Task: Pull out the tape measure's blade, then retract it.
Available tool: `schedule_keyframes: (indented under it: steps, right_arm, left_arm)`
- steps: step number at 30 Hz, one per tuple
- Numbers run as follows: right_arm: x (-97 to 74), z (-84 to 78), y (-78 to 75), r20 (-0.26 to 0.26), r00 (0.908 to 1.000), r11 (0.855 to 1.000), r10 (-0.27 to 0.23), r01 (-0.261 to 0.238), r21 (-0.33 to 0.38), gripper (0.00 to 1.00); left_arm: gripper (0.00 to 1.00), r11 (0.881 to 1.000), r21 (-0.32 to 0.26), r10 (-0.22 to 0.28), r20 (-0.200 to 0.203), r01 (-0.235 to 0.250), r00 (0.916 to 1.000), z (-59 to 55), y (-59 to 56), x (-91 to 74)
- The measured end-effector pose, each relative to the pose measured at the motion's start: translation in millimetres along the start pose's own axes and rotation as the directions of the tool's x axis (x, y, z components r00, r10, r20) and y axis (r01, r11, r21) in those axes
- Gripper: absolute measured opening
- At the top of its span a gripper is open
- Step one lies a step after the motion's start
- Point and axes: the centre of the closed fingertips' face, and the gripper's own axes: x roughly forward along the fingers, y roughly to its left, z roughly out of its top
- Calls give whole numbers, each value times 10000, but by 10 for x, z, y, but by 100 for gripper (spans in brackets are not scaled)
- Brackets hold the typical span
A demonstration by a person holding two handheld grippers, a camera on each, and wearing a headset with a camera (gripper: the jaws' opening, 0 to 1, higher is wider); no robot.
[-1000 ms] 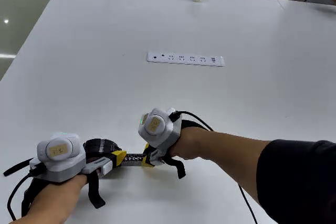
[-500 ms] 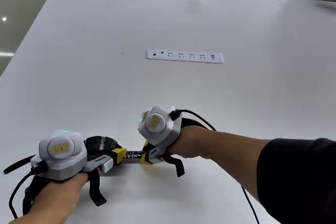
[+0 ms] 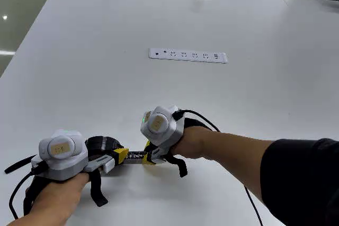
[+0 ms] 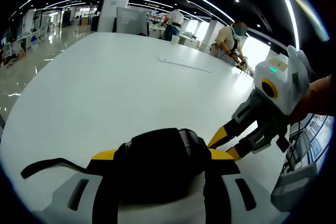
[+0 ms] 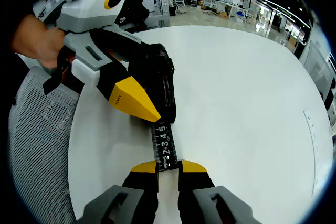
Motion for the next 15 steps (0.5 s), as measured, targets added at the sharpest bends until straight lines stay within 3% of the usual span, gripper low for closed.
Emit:
schedule_keyframes:
  steps: [7,10,12,15]
  right_arm:
    - [1,10,0,68,10000,9997,-18,16,239,10]
    - [1,11,2,68,10000,9996,-27,25,278,10]
    - [-2,9,5,101,9999,9996,-41,38,294,10]
    - [-6,7,10,231,9997,9997,-9,4,248,10]
  left_arm:
    - [60,9997,199,142,57,-143,9999,4,-4,6]
    - [60,9974,644,308,116,-315,9995,-2,-21,19]
    - [60,9985,454,281,255,-292,9993,0,-4,6]
    - [60,9999,79,108,127,-109,9999,23,12,15]
